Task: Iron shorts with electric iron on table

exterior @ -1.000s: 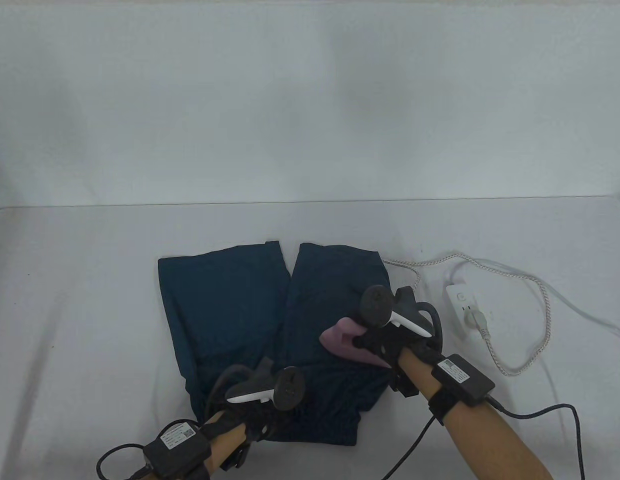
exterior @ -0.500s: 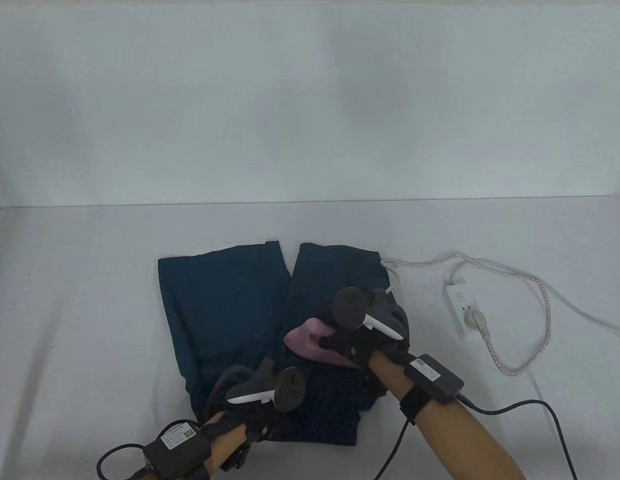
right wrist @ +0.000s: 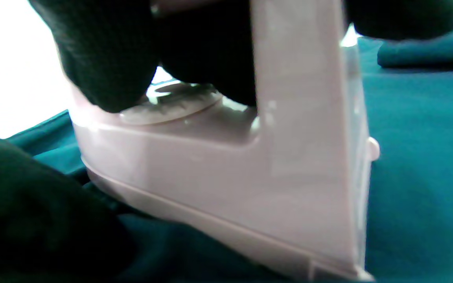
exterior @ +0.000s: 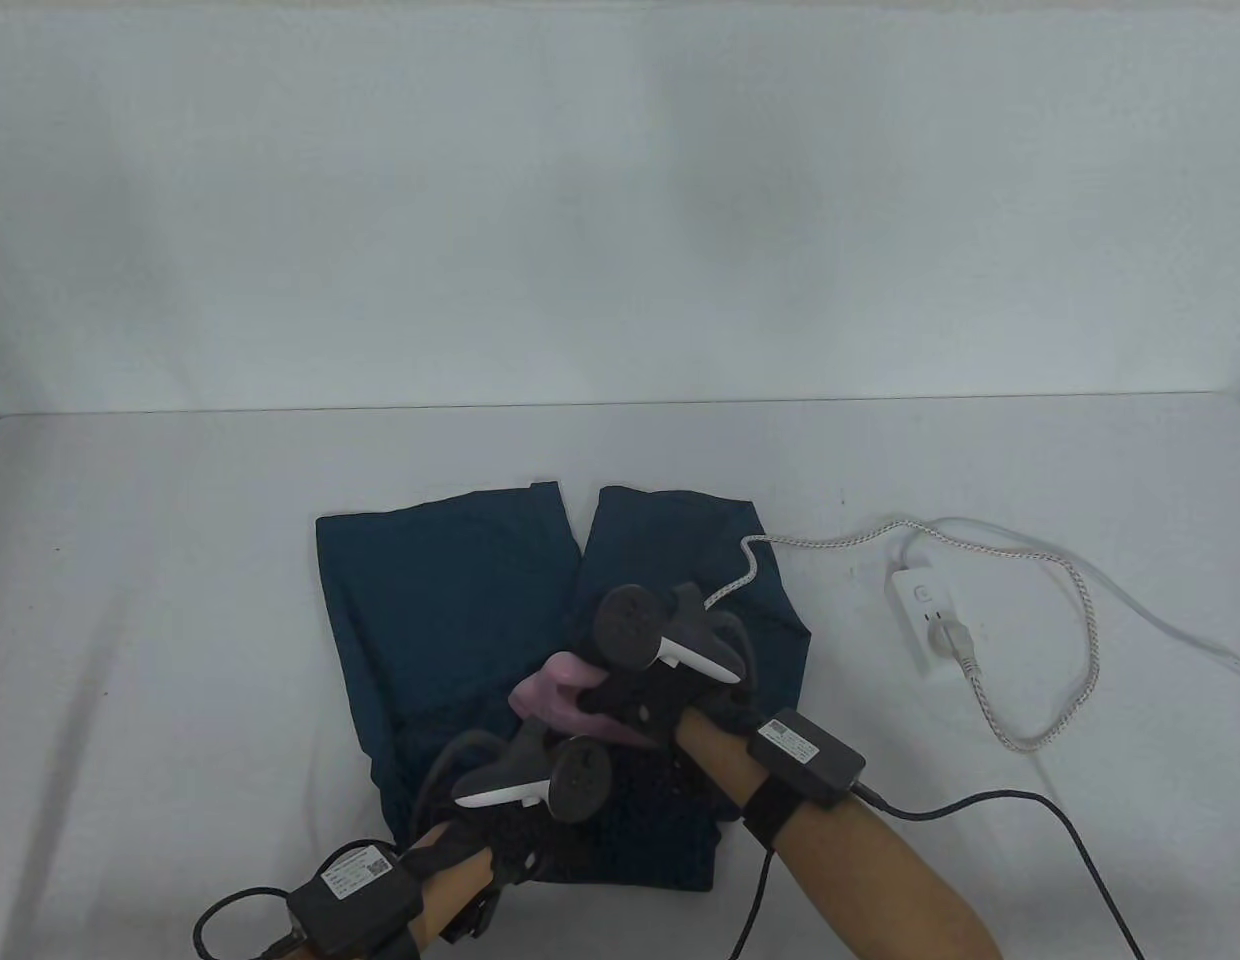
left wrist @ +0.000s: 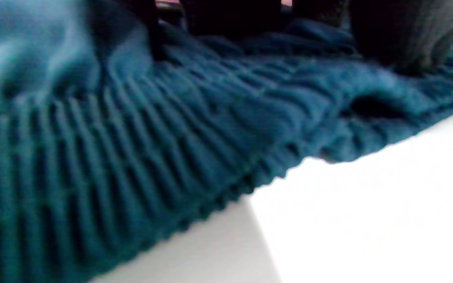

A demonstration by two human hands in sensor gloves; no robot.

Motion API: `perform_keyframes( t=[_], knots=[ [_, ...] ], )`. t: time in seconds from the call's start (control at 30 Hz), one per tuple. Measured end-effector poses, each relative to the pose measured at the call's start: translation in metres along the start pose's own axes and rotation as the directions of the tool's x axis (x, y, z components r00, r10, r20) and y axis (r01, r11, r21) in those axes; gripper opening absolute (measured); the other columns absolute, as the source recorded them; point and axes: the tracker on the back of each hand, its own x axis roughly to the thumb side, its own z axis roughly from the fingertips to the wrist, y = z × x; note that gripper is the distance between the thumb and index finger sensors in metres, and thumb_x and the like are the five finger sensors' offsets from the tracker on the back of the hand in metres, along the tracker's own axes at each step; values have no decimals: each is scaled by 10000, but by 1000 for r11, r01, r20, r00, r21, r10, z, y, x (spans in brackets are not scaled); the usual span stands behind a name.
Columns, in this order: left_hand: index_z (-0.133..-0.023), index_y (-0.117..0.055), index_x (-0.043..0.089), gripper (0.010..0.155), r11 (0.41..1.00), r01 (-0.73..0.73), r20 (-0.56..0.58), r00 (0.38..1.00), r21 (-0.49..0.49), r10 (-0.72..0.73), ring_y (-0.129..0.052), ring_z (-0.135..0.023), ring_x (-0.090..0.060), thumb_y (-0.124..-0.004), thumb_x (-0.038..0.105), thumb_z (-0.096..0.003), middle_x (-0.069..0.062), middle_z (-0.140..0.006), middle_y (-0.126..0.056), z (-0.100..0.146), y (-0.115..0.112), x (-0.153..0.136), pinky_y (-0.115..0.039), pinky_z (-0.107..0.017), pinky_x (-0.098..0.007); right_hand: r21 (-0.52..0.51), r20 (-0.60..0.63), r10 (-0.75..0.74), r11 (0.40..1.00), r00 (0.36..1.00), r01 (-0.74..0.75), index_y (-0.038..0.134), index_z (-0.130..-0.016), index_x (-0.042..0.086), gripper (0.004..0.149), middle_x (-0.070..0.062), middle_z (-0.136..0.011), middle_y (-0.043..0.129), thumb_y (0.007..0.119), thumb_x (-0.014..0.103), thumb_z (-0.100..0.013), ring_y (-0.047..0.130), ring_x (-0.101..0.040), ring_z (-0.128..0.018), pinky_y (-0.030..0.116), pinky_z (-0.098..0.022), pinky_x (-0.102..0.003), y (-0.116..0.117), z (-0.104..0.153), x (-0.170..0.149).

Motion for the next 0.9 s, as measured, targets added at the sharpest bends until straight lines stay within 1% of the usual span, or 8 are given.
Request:
perform_keyframes(
  t=[0.13, 0.27, 0.53, 0.8, 0.9],
  knots=[
    [-1075, -424, 464, 743, 1000, 0, 0, 1000, 0, 0, -482, -1009, -199, -758, 608, -427, 73, -1143, -368, 0, 0, 0, -510, -766, -570, 10, -22, 47, 999, 999, -47, 709, -949, 406, 607, 125, -658, 931, 940, 503, -395, 995, -78, -457, 857, -233, -422, -1, 8, -10],
    [-1075, -424, 467, 742, 1000, -6, 0, 1000, 0, 6, -495, -1003, -194, -757, 610, -427, 86, -1140, -376, 0, 0, 0, -513, -764, -570, 12, -48, 52, 999, 997, -52, 711, -943, 414, 596, 125, -654, 929, 937, 500, -398, 991, -77, -459, 854, -238, -425, -2, 19, -22],
    [-1067, -429, 482, 732, 1000, -24, 1, 1000, 0, 24, -497, -996, -186, -756, 614, -425, 109, -1130, -384, 1, -1, -2, -512, -763, -567, 29, -113, 61, 998, 992, -58, 707, -943, 420, 596, 124, -662, 925, 938, 489, -398, 985, -85, -476, 847, -267, -441, -8, 48, -60],
    [-1066, -435, 480, 730, 999, -35, 12, 999, 3, 35, -490, -993, -188, -756, 615, -425, 108, -1128, -384, 1, -2, -4, -510, -763, -566, 83, -176, 65, 995, 982, -51, 701, -937, 431, 594, 125, -688, 908, 942, 464, -395, 969, -101, -524, 832, -336, -475, -17, 74, -99],
    [-1069, -440, 472, 737, 1000, -24, 24, 999, -14, 25, -501, -995, -193, -765, 611, -423, 99, -1132, -391, 0, 1, -4, -515, -760, -569, 107, -188, 39, 994, 981, -19, 711, -927, 428, 586, 122, -700, 903, 953, 440, -393, 959, -117, -552, 816, -373, -499, -20, 80, -109]
  ],
)
